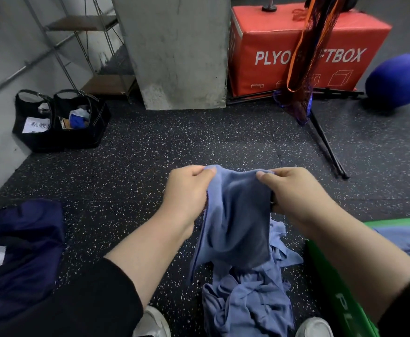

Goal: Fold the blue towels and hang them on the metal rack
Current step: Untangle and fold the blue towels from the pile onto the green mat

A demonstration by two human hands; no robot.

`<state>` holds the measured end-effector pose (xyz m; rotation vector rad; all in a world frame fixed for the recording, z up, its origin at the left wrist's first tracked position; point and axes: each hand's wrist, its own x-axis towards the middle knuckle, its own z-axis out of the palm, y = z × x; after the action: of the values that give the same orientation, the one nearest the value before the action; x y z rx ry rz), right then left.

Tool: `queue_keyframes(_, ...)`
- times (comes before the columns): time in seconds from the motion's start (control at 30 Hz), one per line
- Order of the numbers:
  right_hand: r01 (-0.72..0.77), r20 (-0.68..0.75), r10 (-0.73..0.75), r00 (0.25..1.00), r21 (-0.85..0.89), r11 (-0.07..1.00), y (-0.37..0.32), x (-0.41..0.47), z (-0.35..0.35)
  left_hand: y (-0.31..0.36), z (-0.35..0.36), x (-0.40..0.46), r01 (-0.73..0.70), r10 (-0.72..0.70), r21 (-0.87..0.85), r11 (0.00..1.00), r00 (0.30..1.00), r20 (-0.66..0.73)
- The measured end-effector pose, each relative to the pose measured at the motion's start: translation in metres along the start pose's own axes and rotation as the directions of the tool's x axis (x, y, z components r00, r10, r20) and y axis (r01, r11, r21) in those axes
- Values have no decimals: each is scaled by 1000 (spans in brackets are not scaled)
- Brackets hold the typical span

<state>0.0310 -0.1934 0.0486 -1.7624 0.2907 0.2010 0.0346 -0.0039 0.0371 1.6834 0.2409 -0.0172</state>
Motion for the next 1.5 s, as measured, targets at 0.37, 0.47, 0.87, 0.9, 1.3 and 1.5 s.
queue_keyframes(0.37,12,61,-15,998,38,999,1,-2,32,8,21,-20,-236,246,332,913,969,11)
queue_keyframes(0.47,-26,115,17,993,79,997,0,-3,35,6,19,-17,-254,267,330,909,964,5)
queue_keyframes(0.87,-83,259,-3,966,321,944,-2,-10,37,-1,20,-21,-424,434,506,751,895,104)
queue_keyframes(0.9,-78,266,-12,964,327,942,-2,-10,35,1,21,-23,-445,426,480,756,891,155)
queue_keyframes(1.3,260,215,-205,955,-273,926,-10,1,-2,20,-21,2,-445,277,696,564,896,348)
queue_keyframes(1.5,360,307,-257,916,-352,864,-10,1,-12,11,-19,4,-448,157,721,529,886,435)
